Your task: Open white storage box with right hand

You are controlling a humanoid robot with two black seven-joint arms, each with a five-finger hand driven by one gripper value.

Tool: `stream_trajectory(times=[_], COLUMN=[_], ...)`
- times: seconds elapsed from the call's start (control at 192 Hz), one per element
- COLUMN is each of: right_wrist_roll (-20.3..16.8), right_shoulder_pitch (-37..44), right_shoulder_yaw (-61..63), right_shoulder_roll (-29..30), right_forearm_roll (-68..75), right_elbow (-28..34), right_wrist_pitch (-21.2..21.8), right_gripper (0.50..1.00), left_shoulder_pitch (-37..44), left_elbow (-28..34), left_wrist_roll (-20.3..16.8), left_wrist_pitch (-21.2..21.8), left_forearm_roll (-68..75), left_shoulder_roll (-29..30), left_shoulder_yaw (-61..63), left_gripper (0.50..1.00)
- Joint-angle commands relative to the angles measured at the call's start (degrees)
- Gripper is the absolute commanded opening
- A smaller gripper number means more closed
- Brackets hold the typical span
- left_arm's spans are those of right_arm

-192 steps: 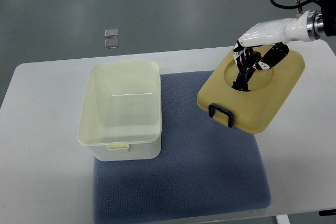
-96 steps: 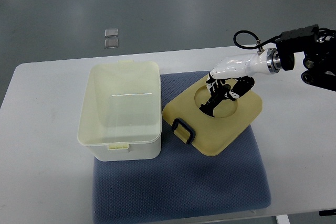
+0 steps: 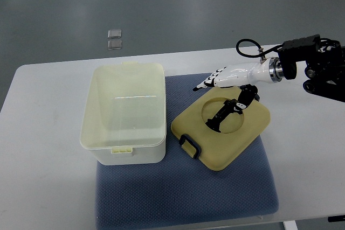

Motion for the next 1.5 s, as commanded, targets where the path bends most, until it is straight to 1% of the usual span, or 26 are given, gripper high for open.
stream_trajectory(times=[0.0, 0.016, 0.026, 0.036, 0.052, 0.068, 0.078, 0.156, 0.198, 0.218, 0.302, 0.385, 0.494, 0.556, 0.603, 0.629, 0.671, 0.681, 0.718, 0.769, 0.806, 0.925, 1.019, 1.097, 1.217, 1.492], right_wrist_roll=[0.02, 0.02, 0.02, 0.02, 0.02, 0.02, 0.02, 0.02, 0.02, 0.10, 0.02, -0.07, -0.51, -2.62, -4.82, -6.31, -6.93, -6.93, -7.28, -7.54, -7.63, -7.45, -7.37, -6.84, -6.57, -6.40], right_shoulder_pitch=[0.78, 1.05, 1.05, 1.40, 1.66, 2.27, 2.28, 5.09, 6.67, 7.46, 8.78, 8.17, 2.98, -0.27, -2.47, -4.22, -7.21, -7.21, -10.28, -13.98, -15.82, -22.41, -27.87, -32.35, -36.31, -37.54], right_shoulder_yaw=[0.04, 0.04, 0.04, 0.12, 0.04, 0.12, 0.12, 0.12, 0.21, 0.47, 4.69, 13.40, 24.47, 30.80, 34.40, 36.94, 40.37, 40.38, 43.88, 47.75, 49.69, 55.66, 59.63, 64.19, 68.77, 68.94], right_shoulder_roll=[-1.79, -2.31, -2.32, -2.75, -3.02, -3.63, -3.63, -6.53, -7.76, -8.29, -9.00, -9.00, -7.77, -5.57, -3.99, -2.85, -1.35, -1.35, 0.49, 3.04, 4.45, 8.84, 11.83, 15.52, 20.27, 21.33], right_forearm_roll=[0.10, 0.19, 0.19, 0.19, 0.19, 0.19, 0.19, 0.36, 0.62, 0.71, 2.91, 9.33, 24.27, 34.11, 39.91, 44.12, 50.09, 50.11, 56.42, 63.89, 67.76, 78.84, 82.01, 82.28, 81.57, 81.31], right_elbow=[0.57, 0.75, 0.75, 1.01, 1.28, 1.54, 1.54, 2.51, 2.42, 2.33, 1.54, -0.57, -4.97, -6.90, -8.13, -9.01, -10.06, -10.06, -10.94, -12.26, -13.40, -16.48, -16.65, -16.65, -16.74, -17.27], right_wrist_pitch=[2.20, 3.33, 3.34, 4.74, 5.45, 7.11, 7.12, 13.88, 15.81, 16.08, 15.56, 15.29, 15.29, 14.76, 13.36, 11.61, 8.62, 8.61, 5.98, 3.52, 2.99, 3.16, 4.48, 6.59, 8.08, 8.17], right_gripper=[0.930, 0.930, 0.930, 0.930, 0.930, 0.930, 0.930, 0.930, 0.930, 0.930, 0.930, 0.928, 0.928, 0.928, 0.928, 0.928, 0.928, 0.928, 0.928, 0.928, 0.928, 0.928, 0.930, 0.930, 0.930, 0.930], left_shoulder_pitch=[0.00, 0.00, 0.00, 0.00, 0.00, 0.00, 0.00, 0.00, 0.00, 0.00, 0.00, 0.00, -0.08, -0.08, 0.00, 0.00, -0.08, -0.08, -0.08, -0.08, -0.08, -0.08, -0.08, -0.08, -0.08, -0.08], left_elbow=[0.08, -0.01, -0.01, 0.08, 0.08, -0.01, -0.01, -0.01, -0.01, -0.01, -0.10, -0.10, -0.10, -0.10, -0.10, -0.10, -0.18, -0.18, -0.45, -0.89, -0.89, -0.89, -0.89, -0.89, -1.06, -1.77], left_wrist_roll=[0.00, 0.00, 0.00, 0.00, 0.00, 0.00, 0.00, 0.00, 0.00, 0.00, 0.00, 0.00, 0.00, 0.00, 0.00, 0.00, 0.00, 0.00, 0.00, 0.00, 0.00, 0.00, 0.00, 0.00, 0.00, 0.00], left_wrist_pitch=[0.01, 0.01, 0.01, 0.01, 0.01, 0.01, 0.01, 0.01, 0.01, 0.01, 0.01, 0.01, 0.01, 0.01, -0.08, -0.08, -0.08, -0.08, -0.08, -0.08, -0.08, -0.08, -0.08, -0.08, -0.08, -0.08], left_forearm_roll=[0.00, 0.00, 0.00, 0.00, 0.00, 0.00, 0.00, 0.00, 0.00, 0.00, 0.00, 0.00, 0.00, 0.00, 0.00, 0.00, 0.00, 0.00, 0.00, 0.00, 0.00, 0.00, 0.00, 0.00, 0.00, 0.00], left_shoulder_roll=[0.00, 0.00, 0.00, 0.00, 0.00, 0.00, 0.00, 0.00, 0.00, 0.00, 0.00, 0.00, 0.00, 0.00, 0.00, 0.00, 0.00, 0.00, 0.00, 0.00, 0.00, 0.00, 0.00, 0.00, 0.00, 0.00], left_shoulder_yaw=[0.00, 0.00, 0.00, 0.00, 0.00, 0.00, 0.00, 0.09, 0.18, 0.18, 0.18, 0.27, 0.27, 0.27, 0.27, 0.27, 0.35, 0.35, 0.35, 0.35, 0.35, 0.35, 0.35, 0.35, 0.44, 0.44], left_gripper=[1.000, 1.000, 1.000, 1.000, 1.000, 1.000, 1.000, 1.000, 1.000, 1.000, 1.000, 1.000, 1.000, 1.000, 1.000, 1.000, 1.000, 1.000, 1.000, 1.000, 1.000, 1.000, 1.000, 1.000, 1.000, 1.000])
